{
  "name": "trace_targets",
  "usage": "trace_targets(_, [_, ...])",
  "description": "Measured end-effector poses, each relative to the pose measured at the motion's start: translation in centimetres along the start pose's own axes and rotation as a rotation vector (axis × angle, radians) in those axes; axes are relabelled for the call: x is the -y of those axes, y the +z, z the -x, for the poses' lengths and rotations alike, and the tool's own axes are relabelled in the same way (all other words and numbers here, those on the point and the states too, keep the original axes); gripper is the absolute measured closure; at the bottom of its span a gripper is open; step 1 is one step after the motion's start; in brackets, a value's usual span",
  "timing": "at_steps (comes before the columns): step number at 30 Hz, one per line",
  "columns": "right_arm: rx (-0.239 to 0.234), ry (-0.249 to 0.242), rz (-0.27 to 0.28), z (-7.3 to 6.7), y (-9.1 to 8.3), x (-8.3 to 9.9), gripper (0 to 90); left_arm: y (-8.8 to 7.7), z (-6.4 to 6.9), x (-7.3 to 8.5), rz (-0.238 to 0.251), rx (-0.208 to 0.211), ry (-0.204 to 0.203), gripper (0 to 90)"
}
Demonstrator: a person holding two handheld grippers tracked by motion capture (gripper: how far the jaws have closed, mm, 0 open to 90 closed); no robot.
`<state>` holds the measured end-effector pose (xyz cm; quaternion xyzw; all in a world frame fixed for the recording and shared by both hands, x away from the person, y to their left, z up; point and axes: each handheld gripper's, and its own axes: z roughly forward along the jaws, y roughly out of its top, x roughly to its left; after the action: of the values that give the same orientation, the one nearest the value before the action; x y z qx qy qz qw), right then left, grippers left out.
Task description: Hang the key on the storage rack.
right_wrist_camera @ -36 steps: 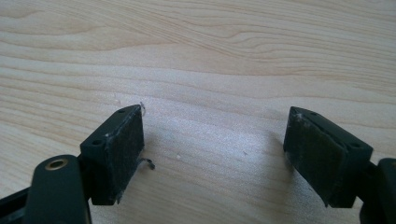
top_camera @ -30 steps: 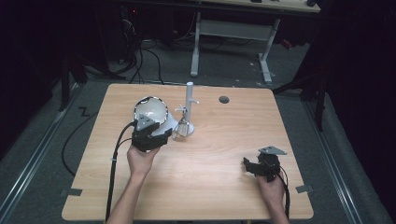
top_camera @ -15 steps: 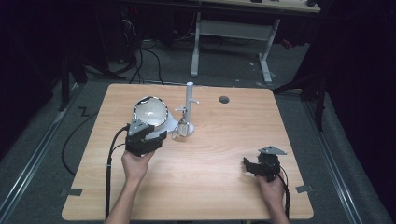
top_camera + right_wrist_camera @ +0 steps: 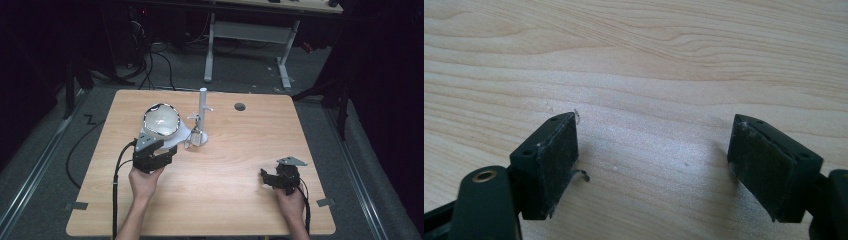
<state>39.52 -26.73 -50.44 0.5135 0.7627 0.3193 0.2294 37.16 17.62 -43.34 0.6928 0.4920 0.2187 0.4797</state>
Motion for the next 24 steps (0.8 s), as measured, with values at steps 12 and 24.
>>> trace_targets(12, [0.0,0.0,0.0,0.0,0.0,0.0,20.3,-0.6,-0.8,1.7,-0.019,-0.017,-0.026,41.2])
trace_targets(24, [0.0,0.0,0.0,0.0,0.0,0.0,20.4,-0.9,-1.5,3.1,-0.043,-0.047,-0.039,41.1])
